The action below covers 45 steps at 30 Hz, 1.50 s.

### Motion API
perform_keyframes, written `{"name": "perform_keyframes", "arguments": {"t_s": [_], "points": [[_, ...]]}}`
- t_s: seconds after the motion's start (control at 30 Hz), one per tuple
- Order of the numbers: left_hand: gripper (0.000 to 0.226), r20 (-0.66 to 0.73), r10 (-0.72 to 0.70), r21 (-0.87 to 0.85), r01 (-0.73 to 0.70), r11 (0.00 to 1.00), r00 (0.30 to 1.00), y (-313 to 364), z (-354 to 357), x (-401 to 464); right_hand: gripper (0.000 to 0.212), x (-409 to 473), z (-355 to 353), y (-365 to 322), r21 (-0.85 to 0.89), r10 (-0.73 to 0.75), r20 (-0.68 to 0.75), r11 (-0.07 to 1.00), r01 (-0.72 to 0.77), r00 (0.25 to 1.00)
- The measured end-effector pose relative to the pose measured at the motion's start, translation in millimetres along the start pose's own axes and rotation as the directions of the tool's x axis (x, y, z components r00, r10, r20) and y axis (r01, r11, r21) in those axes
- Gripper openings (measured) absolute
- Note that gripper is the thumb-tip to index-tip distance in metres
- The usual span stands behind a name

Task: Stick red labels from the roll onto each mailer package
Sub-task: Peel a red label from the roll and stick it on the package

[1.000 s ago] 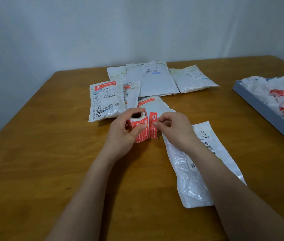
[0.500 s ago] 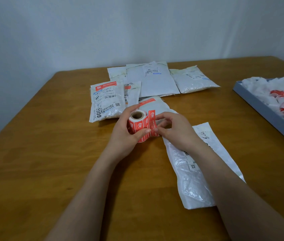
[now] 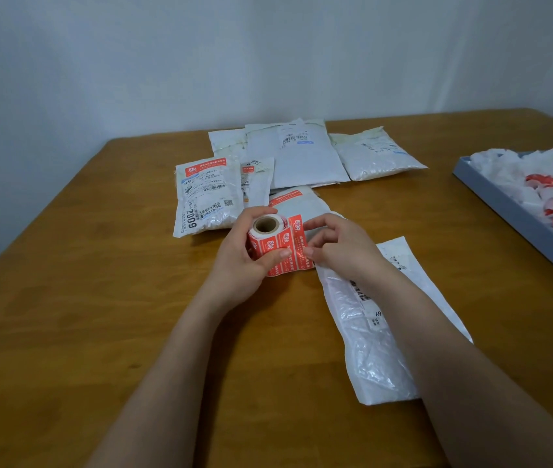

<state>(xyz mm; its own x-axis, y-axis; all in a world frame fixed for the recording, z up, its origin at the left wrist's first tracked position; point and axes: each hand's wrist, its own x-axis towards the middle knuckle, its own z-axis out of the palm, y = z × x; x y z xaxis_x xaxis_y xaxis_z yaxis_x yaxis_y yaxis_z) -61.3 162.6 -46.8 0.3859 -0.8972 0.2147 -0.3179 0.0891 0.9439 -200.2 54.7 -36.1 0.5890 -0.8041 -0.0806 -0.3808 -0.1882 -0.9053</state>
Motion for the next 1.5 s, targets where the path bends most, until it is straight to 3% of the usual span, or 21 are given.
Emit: {"name": "perform_keyframes", "arguments": {"t_s": [0.2, 0.43, 0.7, 0.83, 0.93, 1.03, 1.1, 1.17, 1.23, 1.3, 1.4, 1.5], "points": [[0.049, -0.003, 0.014, 0.000, -0.014, 1.000, 1.000, -1, 0, 0, 0.032, 4, -1, 3, 0.021, 0.054, -0.043, 0.998, -0.053, 0.998], [0.051, -0.174, -0.080, -0.009, 0.080, 0.997, 0.982, -3, -14, 0, 0.029, 6, -9, 9, 0.162, 0.080, -0.084, 0.985, -0.066, 0.993], [0.065, -0.367, 0.022, 0.208, 0.059, 0.976, 0.930, -2, -14, 2, 0.019, 4, -5, 8, 0.158, 0.030, -0.107, 0.987, -0.013, 0.994], [0.083, -0.394, 0.142, 0.359, 0.010, 0.933, 0.908, -2, -13, 3, 0.019, 6, -4, 9, 0.153, 0.022, -0.192, 0.988, 0.008, 0.981], [0.080, -0.424, 0.235, 0.452, -0.021, 0.892, 0.875, 2, -9, 2, 0.016, 7, -3, 8, 0.163, -0.002, -0.287, 0.985, 0.051, 0.958], [0.053, -0.426, 0.494, 0.602, -0.170, 0.780, 0.758, 5, -6, -1, 0.014, 5, -5, 2, 0.153, -0.063, -0.390, 0.979, 0.132, 0.919], [0.030, -0.352, 0.682, 0.691, -0.313, 0.651, 0.641, 9, 1, -5, 0.010, 3, -7, -3, 0.200, -0.075, -0.426, 0.964, 0.175, 0.902], [0.019, -0.247, 0.771, 0.715, -0.427, 0.554, 0.587, 16, 15, -6, 0.007, 0, -13, -11, 0.294, -0.044, -0.408, 0.939, 0.177, 0.912], [0.016, -0.129, 0.777, 0.686, -0.510, 0.519, 0.617, 24, 29, -4, 0.007, -3, -23, -20, 0.346, -0.021, -0.329, 0.928, 0.141, 0.944], [0.015, -0.080, 0.707, 0.608, -0.527, 0.593, 0.703, 30, 41, 3, 0.008, -7, -34, -26, 0.344, -0.056, -0.247, 0.928, 0.141, 0.968], [0.022, -0.210, 0.451, 0.452, -0.323, 0.831, 0.867, 44, 57, 10, 0.011, -12, -47, -27, 0.341, -0.101, -0.195, 0.926, 0.163, 0.976], [0.024, -0.312, 0.113, 0.236, -0.038, 0.971, 0.943, 54, 73, 21, 0.015, -12, -57, -18, 0.339, -0.095, -0.166, 0.929, 0.147, 0.982]]}}
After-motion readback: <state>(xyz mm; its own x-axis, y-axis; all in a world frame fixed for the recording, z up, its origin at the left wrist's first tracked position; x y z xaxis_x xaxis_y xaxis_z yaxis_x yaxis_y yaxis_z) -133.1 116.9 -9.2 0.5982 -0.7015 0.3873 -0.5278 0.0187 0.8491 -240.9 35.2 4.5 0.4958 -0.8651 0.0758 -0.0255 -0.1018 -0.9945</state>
